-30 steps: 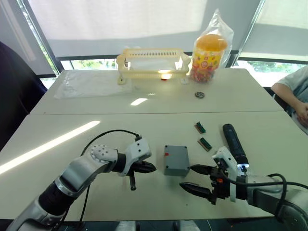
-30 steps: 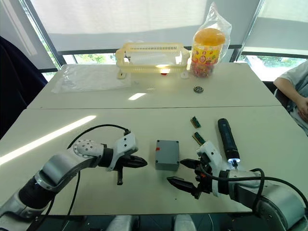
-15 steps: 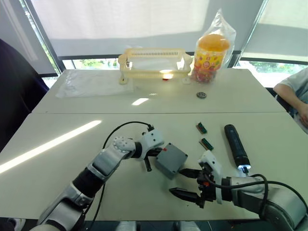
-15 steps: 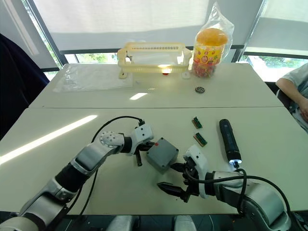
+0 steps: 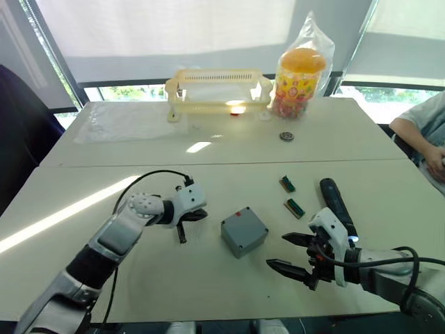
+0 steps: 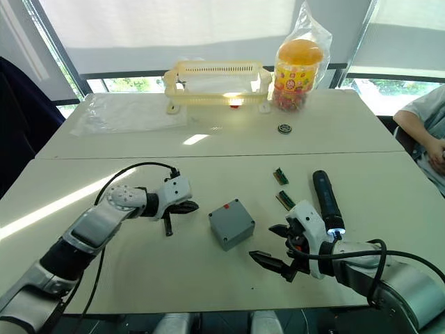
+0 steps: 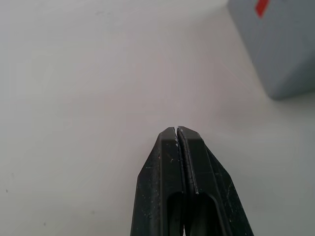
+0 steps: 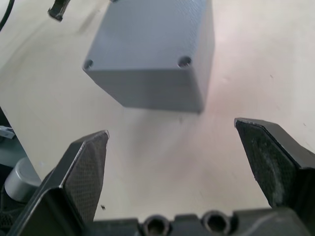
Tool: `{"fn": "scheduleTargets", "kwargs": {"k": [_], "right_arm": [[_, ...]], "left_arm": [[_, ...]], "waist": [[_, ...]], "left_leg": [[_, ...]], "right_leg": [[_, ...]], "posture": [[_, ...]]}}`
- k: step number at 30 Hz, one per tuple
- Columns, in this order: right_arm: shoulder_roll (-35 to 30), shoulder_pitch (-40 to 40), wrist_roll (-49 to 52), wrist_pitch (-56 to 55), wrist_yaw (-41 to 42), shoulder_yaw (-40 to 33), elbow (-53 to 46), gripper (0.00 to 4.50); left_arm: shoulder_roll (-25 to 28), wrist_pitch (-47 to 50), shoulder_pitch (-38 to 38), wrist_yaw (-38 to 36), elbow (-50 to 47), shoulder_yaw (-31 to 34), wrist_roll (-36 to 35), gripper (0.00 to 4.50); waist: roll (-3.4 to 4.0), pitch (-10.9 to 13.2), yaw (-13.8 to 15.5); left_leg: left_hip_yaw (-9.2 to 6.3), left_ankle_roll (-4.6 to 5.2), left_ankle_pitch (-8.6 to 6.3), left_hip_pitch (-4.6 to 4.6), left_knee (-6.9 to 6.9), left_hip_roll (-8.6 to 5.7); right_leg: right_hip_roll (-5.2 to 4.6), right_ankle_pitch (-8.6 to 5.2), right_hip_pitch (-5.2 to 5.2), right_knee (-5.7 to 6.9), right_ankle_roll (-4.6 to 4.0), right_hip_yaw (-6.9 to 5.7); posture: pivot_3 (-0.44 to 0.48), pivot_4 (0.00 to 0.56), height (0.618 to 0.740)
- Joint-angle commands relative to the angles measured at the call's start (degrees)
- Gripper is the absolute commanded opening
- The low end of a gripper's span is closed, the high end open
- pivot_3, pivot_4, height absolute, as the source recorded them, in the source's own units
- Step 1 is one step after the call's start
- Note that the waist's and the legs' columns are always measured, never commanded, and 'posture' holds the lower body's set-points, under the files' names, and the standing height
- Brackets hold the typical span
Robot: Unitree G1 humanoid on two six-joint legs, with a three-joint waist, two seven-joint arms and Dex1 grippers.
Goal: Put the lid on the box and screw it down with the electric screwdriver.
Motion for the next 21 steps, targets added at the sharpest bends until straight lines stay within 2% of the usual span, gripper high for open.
{"fn": "scheduleTargets", "kwargs": {"k": [1, 6, 12, 21], "right_arm": [[-1.09, -1.65, -2.77, -2.93, 1.69, 1.91, 1.33, 4.46], [-0.62, -4.58, -6.3, -6.19, 4.11, 6.2, 4.96, 4.46], [1.52, -7.94, -8.26, -7.39, 5.26, 11.01, 5.99, 4.46], [1.51, -6.14, -9.01, -7.52, 5.54, 10.93, 4.67, 4.46]], "left_arm": [[2.0, 3.19, 2.29, -4.08, -8.95, 1.26, -4.61, 0.0], [-0.38, 6.23, 3.57, -2.24, -11.13, -0.33, -5.42, 0.0], [-6.17, 3.02, 1.66, 2.55, -5.22, -3.58, -1.03, 0.0], [-8.96, -1.14, 0.49, 2.69, -1.02, -4.41, 1.09, 0.0]], "waist": [[0.0, 0.0, 0.12], [-0.01, 0.0, 0.13], [-0.01, 0.0, 0.02], [-0.01, 0.0, 0.07]], "left_leg": [[0.01, 0.0, 0.0, 0.0, 0.01, -0.01], [0.01, 0.0, 0.0, 0.01, 0.05, -0.01], [0.0, 0.0, 0.0, 0.01, 0.04, -0.02], [-0.01, 0.0, 0.0, 0.01, 0.04, -0.02]], "right_leg": [[-0.02, -0.03, 0.01, -0.02, -0.05, 0.0], [-0.02, -0.09, 0.04, -0.03, -0.16, 0.0], [0.01, 0.01, 0.03, -0.01, 0.02, -0.01], [0.01, 0.02, 0.02, 0.0, 0.03, -0.01]], "posture": [[0.0, 0.15, 0.74], [0.0, 0.15, 0.74], [0.0, 0.15, 0.74], [0.0, 0.15, 0.74]]}}
